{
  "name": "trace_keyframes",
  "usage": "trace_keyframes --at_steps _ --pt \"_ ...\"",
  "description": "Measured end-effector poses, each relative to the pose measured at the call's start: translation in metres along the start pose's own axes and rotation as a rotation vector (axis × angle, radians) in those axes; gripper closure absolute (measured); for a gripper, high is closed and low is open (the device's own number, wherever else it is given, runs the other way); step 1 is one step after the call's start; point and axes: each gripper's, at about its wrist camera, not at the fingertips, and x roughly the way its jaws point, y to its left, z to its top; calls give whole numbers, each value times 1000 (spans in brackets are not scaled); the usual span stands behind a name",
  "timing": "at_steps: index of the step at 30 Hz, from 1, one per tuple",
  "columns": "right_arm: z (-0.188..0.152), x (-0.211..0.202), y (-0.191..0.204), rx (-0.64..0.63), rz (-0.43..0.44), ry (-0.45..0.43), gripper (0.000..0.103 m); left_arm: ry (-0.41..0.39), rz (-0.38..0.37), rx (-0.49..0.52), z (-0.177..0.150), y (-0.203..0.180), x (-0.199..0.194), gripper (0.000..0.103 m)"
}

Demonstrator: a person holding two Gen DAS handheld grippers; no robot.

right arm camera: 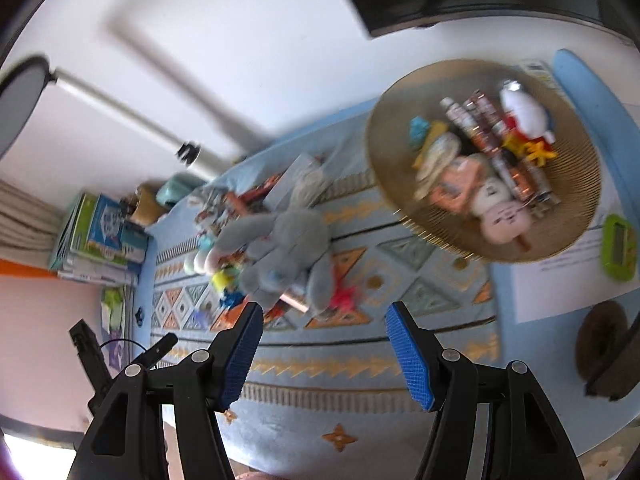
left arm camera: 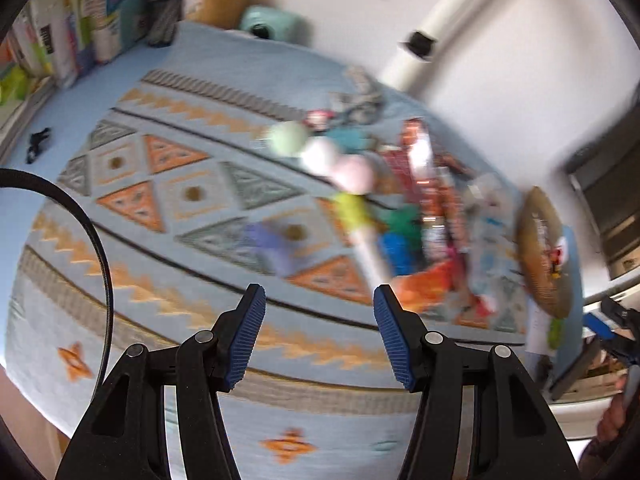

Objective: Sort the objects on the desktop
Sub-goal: 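Move both tools back to the heap of objects, then grasp the purple figure with left tool while right tool grasps green-white-pink plush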

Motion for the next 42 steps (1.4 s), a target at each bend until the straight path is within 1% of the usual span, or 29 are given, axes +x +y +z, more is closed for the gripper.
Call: trace_keyframes --at_steps 2,6,8,12,14,15,17,18,19,20,21,24,25,26,27,29,31,32,34,36,39,42 --pt "-6 6 11 -6 -2 9 40 20 14 38 3 13 8 49" --pt "-17 17 33 -11 -14 21 40 42 15 115 12 17 27 49" --pt "-22 22 41 -10 -18 23 40 40 -15 127 16 20 36 49" --pt "-32 30 59 -8 -29 29 40 39 9 144 24 21 58 49" --pt "-35 33 66 -16 -37 32 40 49 -3 152 25 20 68 49" --pt "-37 35 69 -18 -43 35 40 44 -2 165 24 18 71 49" --pt "-39 40 73 -15 -49 40 40 11 34 216 22 11 73 49" --pt "-40 43 75 -11 -50 43 40 -1 59 241 21 8 75 55" --pt "-40 45 77 -10 -50 46 40 -17 89 265 20 6 75 59" --pt "-40 48 80 -12 -49 49 40 -19 89 274 20 6 75 60" --pt "-39 52 84 -17 -46 53 40 -21 86 279 20 9 74 69" --pt "-34 67 101 -51 -23 76 40 -9 55 290 23 18 71 70" --pt "-32 73 109 -66 -15 82 40 -11 69 295 23 21 68 70" --pt "-30 80 118 -87 -7 81 40 -20 92 298 23 26 65 70" --pt "-27 86 129 -117 5 71 40 -24 98 293 24 30 62 70" --pt "-17 101 156 -195 44 48 40 -21 96 267 27 43 56 70" --pt "-9 118 176 -251 65 54 40 -30 104 244 32 57 49 70" --pt "-3 131 186 -280 70 74 40 -37 106 233 35 65 44 70" --pt "8 163 205 -345 81 152 40 -47 102 217 40 76 37 70" --pt "16 194 221 -407 35 215 40 -52 95 198 45 85 33 70" --pt "21 227 242 -549 -47 222 40 -57 76 169 59 91 35 70" --pt "20 257 258 -674 -144 253 41 -62 60 167 65 92 37 70"
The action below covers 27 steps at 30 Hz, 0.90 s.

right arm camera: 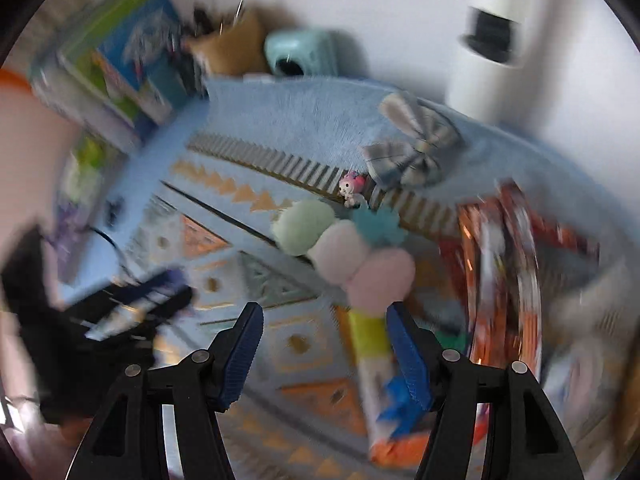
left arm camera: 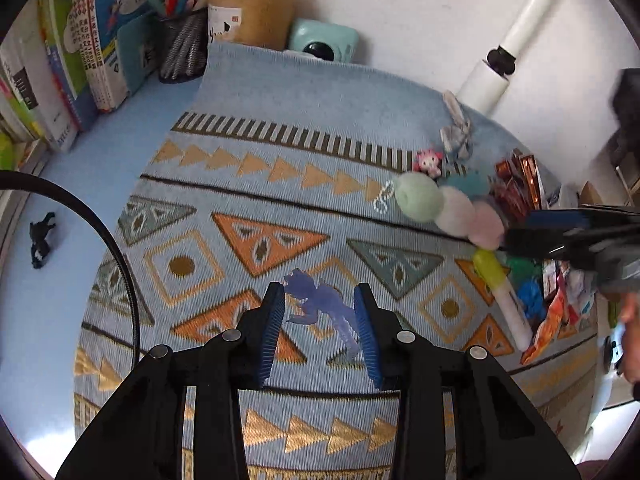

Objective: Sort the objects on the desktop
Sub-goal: 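Grasp the purple figure with left tool while right tool grasps green-white-pink plush, then carry purple figure and plush into the gold bowl and open both tools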

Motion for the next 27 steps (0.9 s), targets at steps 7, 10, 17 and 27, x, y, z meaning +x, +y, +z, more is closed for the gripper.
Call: trace_keyframes --at_steps 7,10,17,27 --pt "17 40 11 -134 -169 27 41 7 -37 3 11 1 8 70" --pt "22 54 13 -177 -217 29 40 15 -49 2 13 2 11 70" --pt "22 49 -1 -85 -93 -11 54 22 -46 -3 14 5 11 70" --pt "-16 -35 -3 146 167 -138 54 8 -92 -8 2 -2 -19 70"
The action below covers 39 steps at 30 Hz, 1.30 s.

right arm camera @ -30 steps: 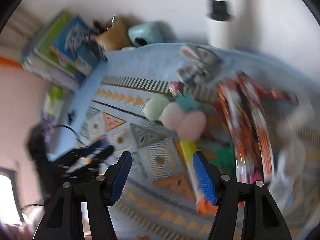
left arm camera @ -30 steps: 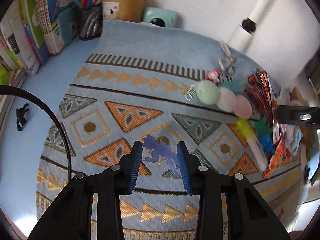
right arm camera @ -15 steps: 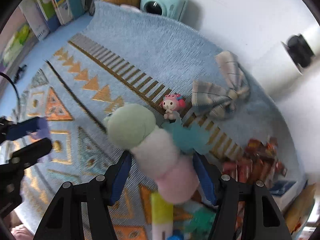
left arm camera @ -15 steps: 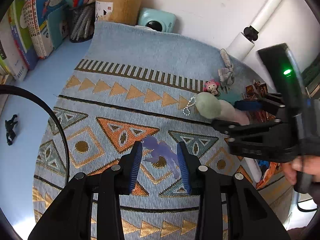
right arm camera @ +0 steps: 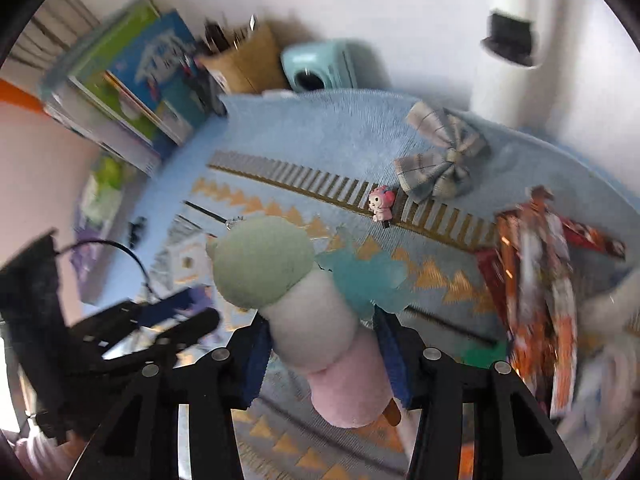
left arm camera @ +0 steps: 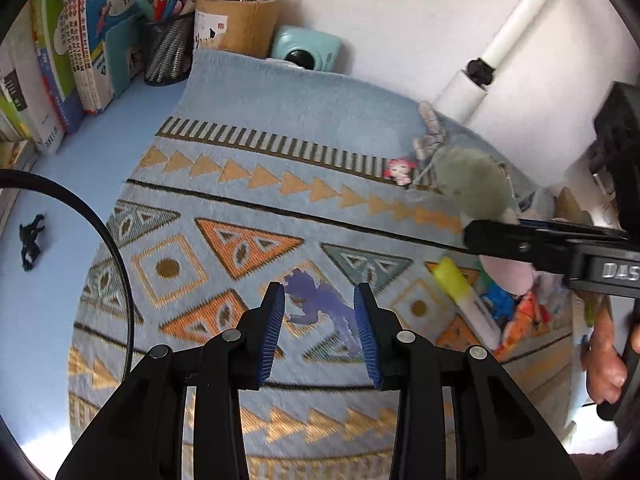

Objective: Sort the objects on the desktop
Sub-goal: 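Carry purple figure and plush into the gold bowl and open both tools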

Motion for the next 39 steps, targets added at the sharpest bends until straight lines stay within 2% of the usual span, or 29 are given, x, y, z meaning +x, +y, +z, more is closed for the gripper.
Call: trace_keyframes --at_steps 5,11,17,27,39 --pt "-28 -47 2 70 22 -83 54 -22 -33 26 -7 -21 -24 70" --pt "-77 -98 -28 187 -1 -162 54 -46 -78 102 -10 -67 -52 70" --pt "-127 -153 -77 304 -49 -217 54 -57 -131 192 -17 -129 -68 70" --pt "-186 -231 -156 457 -121 -309 54 -35 -236 338 -32 -243 -63 70" --pt "-233 -310 -253 628 -194 -427 54 -64 -344 511 -25 -376 -53 70"
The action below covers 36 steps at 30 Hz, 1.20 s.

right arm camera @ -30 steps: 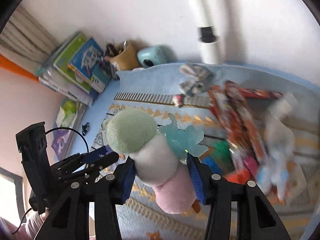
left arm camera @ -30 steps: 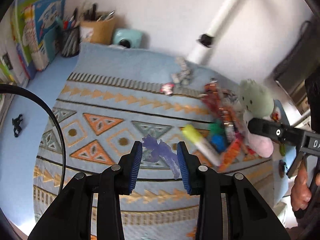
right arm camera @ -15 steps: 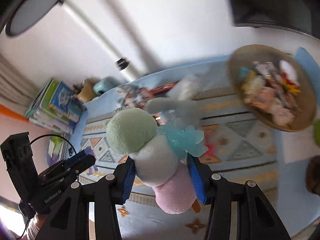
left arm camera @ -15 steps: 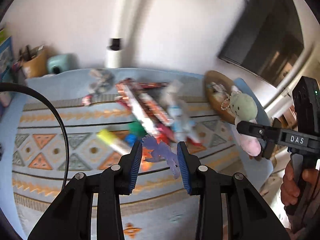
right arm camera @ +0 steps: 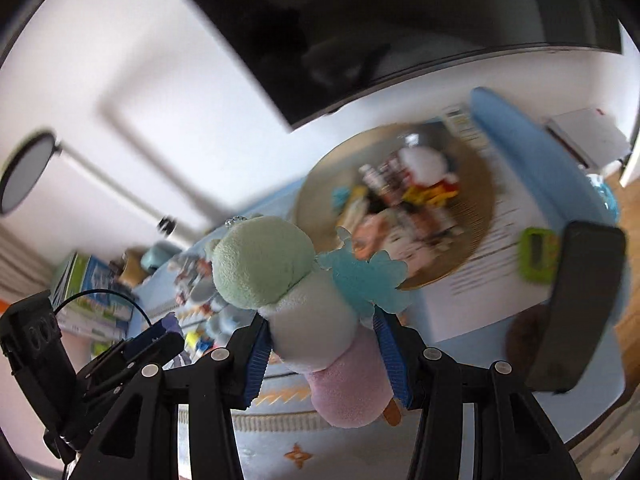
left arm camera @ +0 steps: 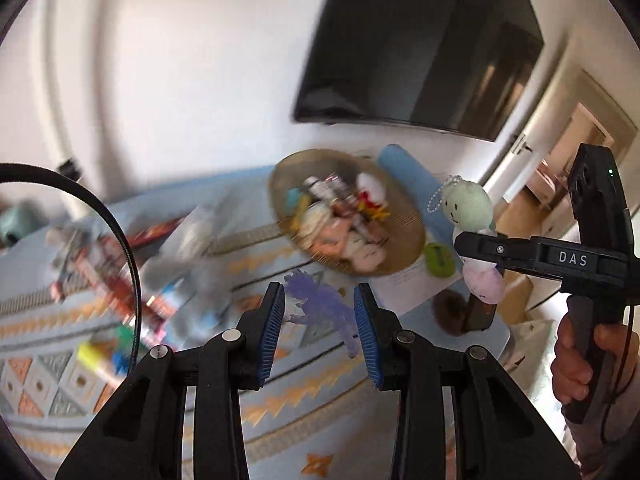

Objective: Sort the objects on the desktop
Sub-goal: 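Carry purple figure and plush into the gold bowl and open both tools, then move both tools back to the heap of objects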

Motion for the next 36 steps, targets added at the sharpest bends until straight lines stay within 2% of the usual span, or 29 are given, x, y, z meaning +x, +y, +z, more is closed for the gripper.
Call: trace_keyframes --at_steps 8,16,17,18,19,20,23,27,36 --pt "41 2 -38 82 -29 -30 53 -12 -37 78 49 -34 44 70" --pt "76 52 -49 105 -23 15 53 35 -61 91 84 -29 99 69" --pt "80 58 -51 112 -19 5 51 51 -75 77 90 -25 111 63" --pt "83 65 -52 114 -30 -3 49 66 -82 64 93 -23 120 50" --pt "85 71 -53 110 -52 4 43 88 -81 42 96 -18 131 43" --pt "87 76 -53 103 -67 15 42 103 -82 17 97 -13 139 41" --pt "86 83 -61 115 -40 48 41 140 -106 -51 93 2 153 41" --pt "83 88 -71 150 -31 78 41 163 -107 -71 80 8 154 41" --pt "72 79 -51 132 31 107 41 157 -86 -101 44 13 118 41"
